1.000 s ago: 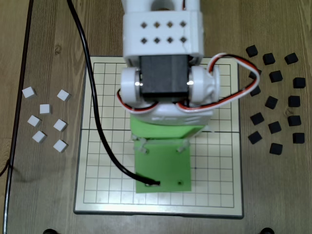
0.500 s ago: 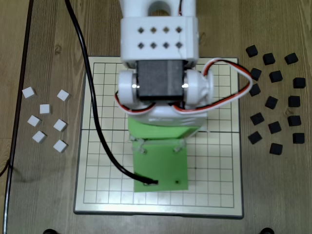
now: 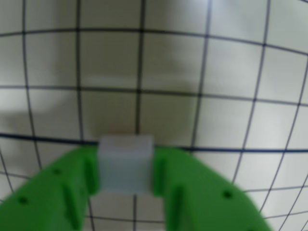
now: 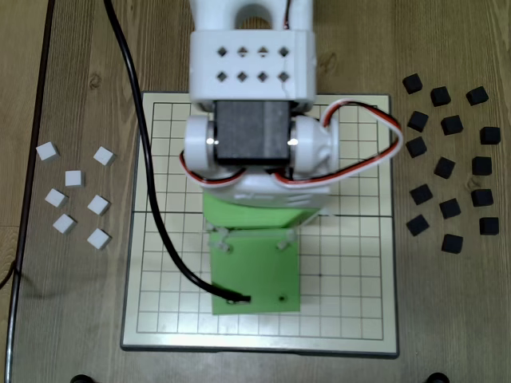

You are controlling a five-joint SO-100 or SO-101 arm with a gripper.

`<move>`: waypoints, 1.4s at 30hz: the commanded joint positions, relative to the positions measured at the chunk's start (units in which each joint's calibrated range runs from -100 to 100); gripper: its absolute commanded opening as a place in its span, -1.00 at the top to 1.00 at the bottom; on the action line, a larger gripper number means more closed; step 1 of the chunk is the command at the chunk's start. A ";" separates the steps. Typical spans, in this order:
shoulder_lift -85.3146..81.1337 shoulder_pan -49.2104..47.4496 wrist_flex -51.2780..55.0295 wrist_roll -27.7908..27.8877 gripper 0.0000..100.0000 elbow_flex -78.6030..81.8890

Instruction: Grasp a White stone and put it on the board on position (0,0).

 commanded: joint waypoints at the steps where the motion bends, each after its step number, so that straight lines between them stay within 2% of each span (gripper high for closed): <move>1: -4.08 0.39 -0.36 0.00 0.88 -0.25; 42: -5.18 0.48 -2.02 0.10 0.88 2.84</move>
